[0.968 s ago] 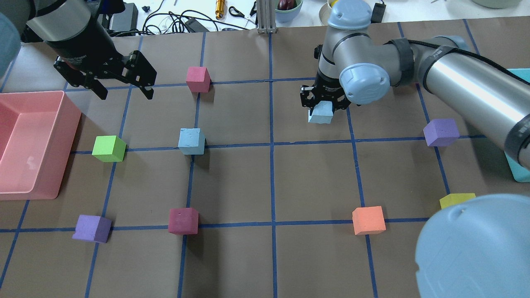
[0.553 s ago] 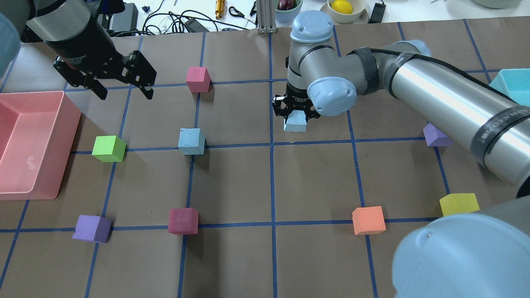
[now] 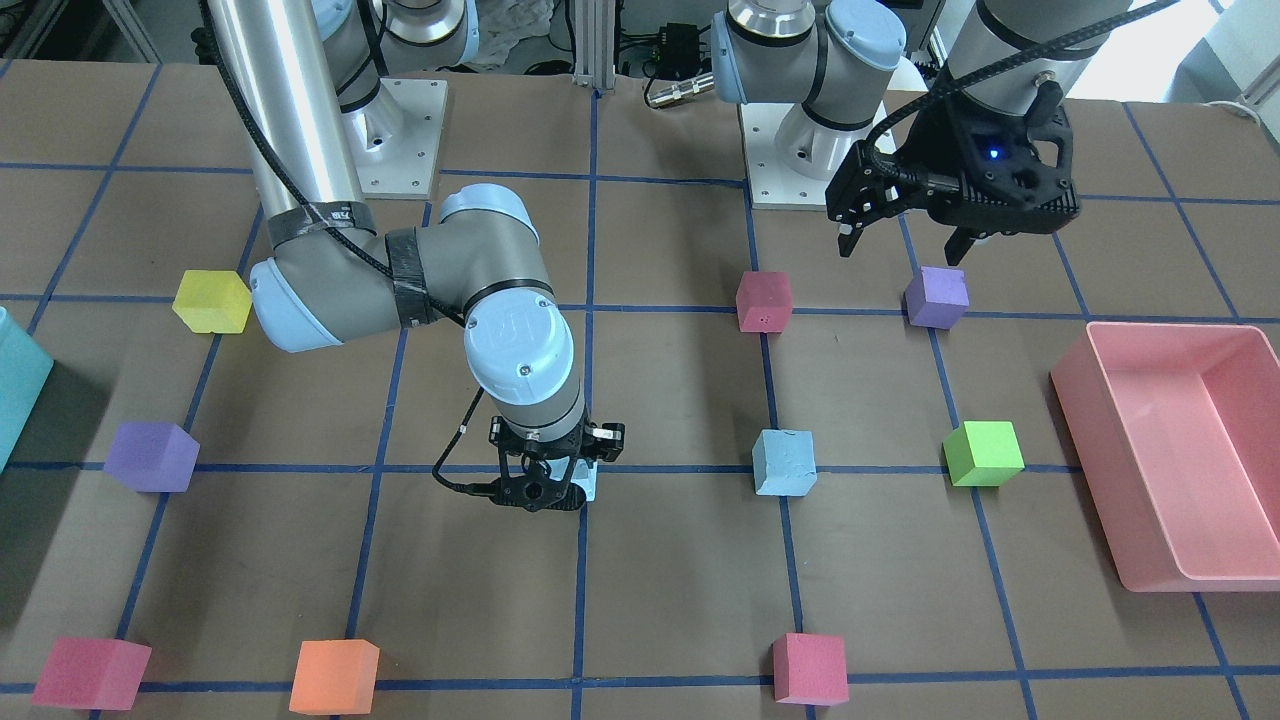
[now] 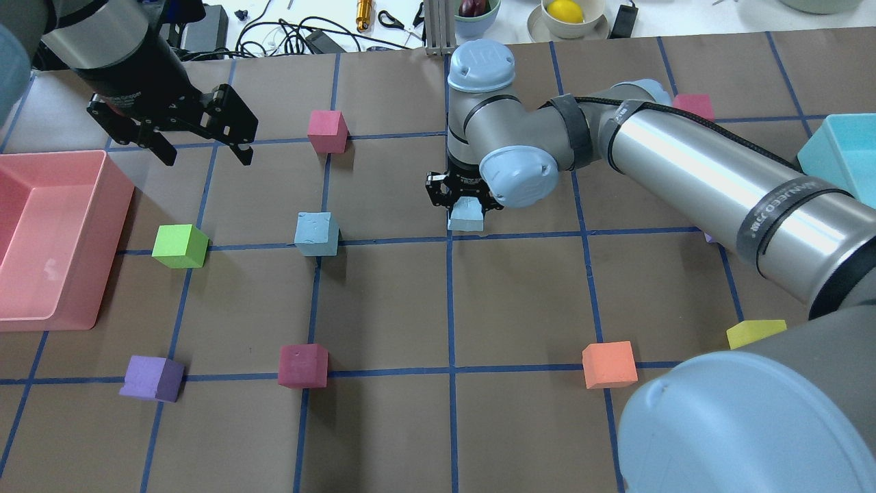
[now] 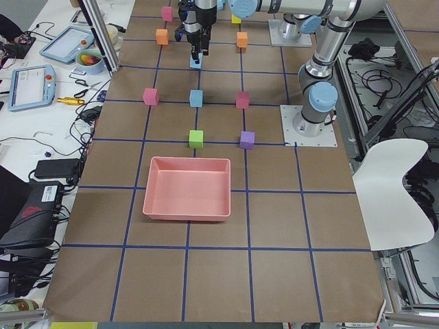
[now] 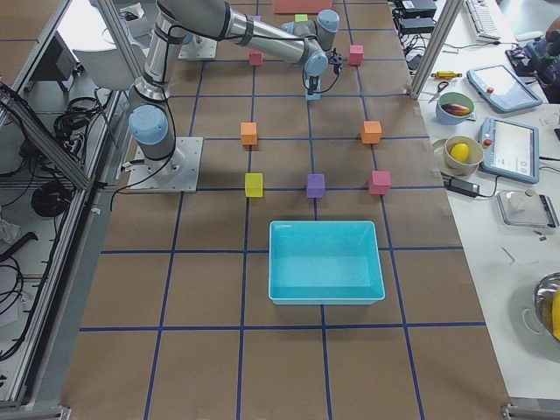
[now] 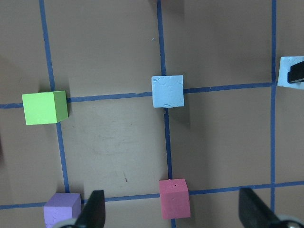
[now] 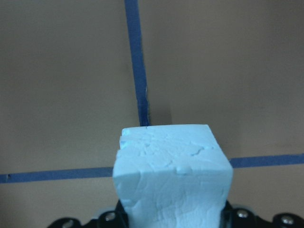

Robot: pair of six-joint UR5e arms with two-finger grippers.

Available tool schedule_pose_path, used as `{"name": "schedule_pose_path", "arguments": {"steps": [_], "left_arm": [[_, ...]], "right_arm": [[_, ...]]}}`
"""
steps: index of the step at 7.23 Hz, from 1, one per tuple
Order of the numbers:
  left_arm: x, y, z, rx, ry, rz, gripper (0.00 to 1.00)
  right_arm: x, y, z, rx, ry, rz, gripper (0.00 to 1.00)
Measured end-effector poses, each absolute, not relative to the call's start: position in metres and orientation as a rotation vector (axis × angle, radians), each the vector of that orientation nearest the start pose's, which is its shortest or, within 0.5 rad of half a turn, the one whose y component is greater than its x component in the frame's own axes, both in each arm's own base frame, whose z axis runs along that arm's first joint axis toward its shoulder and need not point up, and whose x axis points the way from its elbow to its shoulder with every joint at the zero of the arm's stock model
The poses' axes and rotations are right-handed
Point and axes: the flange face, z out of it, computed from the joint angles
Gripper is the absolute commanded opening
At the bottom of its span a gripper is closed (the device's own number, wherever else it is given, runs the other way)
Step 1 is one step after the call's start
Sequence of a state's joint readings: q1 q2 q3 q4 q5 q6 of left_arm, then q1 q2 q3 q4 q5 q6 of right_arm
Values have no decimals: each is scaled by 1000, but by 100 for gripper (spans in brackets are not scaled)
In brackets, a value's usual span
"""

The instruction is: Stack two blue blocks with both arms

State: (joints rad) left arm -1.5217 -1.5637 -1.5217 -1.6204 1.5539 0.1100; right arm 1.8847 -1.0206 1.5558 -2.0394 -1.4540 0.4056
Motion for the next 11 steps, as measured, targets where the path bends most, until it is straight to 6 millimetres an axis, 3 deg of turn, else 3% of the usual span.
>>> {"name": "schedule_pose_path", "arguments": {"steps": [1, 3, 6, 8, 9, 11], "left_arm": [[-111, -495, 510, 95, 3157, -12, 100], [-111, -496, 509, 93, 3158, -8, 100], [-111, -498, 505, 94, 3157, 7, 100], [-111, -498, 503, 94, 3158, 11, 100], [-111, -502, 498, 90, 3159, 23, 100], [-117, -514, 487, 107, 3165, 8, 100]], "right_arm": [[344, -573, 215, 139, 3043, 171, 11], [352, -571, 205, 123, 3040, 177, 100], [354, -571, 204, 122, 3044, 169, 100], [348, -573, 219, 132, 3047, 146, 100], [333, -576, 242, 159, 3042, 124, 100], [277, -580, 310, 234, 3024, 76, 100]]}}
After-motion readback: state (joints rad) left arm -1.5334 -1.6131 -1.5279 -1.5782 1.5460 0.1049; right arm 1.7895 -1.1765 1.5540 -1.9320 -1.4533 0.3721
